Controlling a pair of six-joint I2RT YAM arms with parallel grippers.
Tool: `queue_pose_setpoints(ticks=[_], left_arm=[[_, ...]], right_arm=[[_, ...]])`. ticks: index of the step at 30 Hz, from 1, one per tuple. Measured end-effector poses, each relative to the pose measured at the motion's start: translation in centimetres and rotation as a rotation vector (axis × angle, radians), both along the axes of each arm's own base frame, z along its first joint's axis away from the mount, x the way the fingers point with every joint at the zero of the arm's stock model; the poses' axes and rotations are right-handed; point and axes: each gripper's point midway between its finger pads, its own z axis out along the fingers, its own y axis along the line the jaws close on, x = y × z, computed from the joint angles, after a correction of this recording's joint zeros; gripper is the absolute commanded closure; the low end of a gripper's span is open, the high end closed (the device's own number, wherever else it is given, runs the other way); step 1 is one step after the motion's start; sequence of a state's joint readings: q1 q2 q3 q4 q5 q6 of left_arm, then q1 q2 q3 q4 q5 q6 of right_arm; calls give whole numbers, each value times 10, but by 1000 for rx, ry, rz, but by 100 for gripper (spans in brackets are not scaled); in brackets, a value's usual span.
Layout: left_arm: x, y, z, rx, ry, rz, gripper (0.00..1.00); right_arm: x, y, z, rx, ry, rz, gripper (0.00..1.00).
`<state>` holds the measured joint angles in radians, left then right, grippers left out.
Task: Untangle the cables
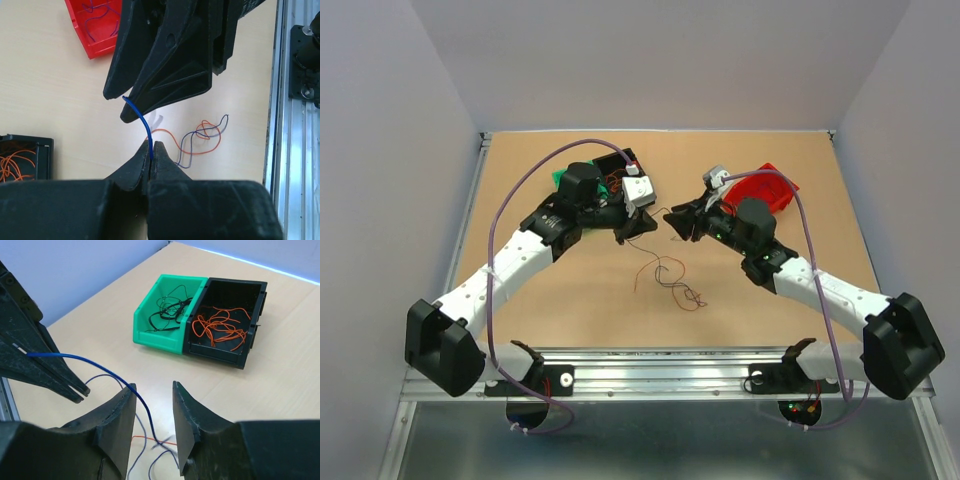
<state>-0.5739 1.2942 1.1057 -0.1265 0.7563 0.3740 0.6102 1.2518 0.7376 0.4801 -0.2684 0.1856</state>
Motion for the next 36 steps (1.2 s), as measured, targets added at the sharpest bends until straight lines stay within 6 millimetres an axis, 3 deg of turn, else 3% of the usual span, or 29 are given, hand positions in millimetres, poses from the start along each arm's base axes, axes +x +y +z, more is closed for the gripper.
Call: queue_pose_setpoints(ticks=[2, 3, 5, 6, 10, 15, 18, 20, 23, 30, 36], left_arm=[[-1, 0, 0, 3, 3, -5, 100], [-2, 0, 0, 5, 5, -8, 100], [-3, 0, 0, 6, 6, -14, 100], [-3, 0, -1, 8, 10, -18, 100], [1, -2, -6, 20, 20, -18, 98], [13, 1, -9, 40, 4, 42, 97], [23, 4, -8, 50, -22, 91, 75], [29, 6, -9, 61, -38, 115, 60], [37, 6, -22, 93, -39, 132, 53], [61, 9, -94, 251, 52, 182, 53], [71, 15, -103, 289, 43, 232, 57]], right_arm=[[1, 0, -1, -6, -3, -2, 55], [1, 1, -4, -11, 1, 5, 62], [0, 4, -10, -20, 11, 24, 95], [-1, 6, -14, -27, 19, 38, 99], [-4, 11, -24, -39, 42, 73, 100], [-10, 9, -10, -16, 25, 81, 99], [-17, 5, -7, -25, 39, 84, 99], [-20, 1, -15, -43, 82, 73, 99], [-25, -7, -38, -72, 171, 40, 100], [-33, -18, -111, -191, 407, -14, 97], [-40, -20, -180, -313, 586, -11, 91]])
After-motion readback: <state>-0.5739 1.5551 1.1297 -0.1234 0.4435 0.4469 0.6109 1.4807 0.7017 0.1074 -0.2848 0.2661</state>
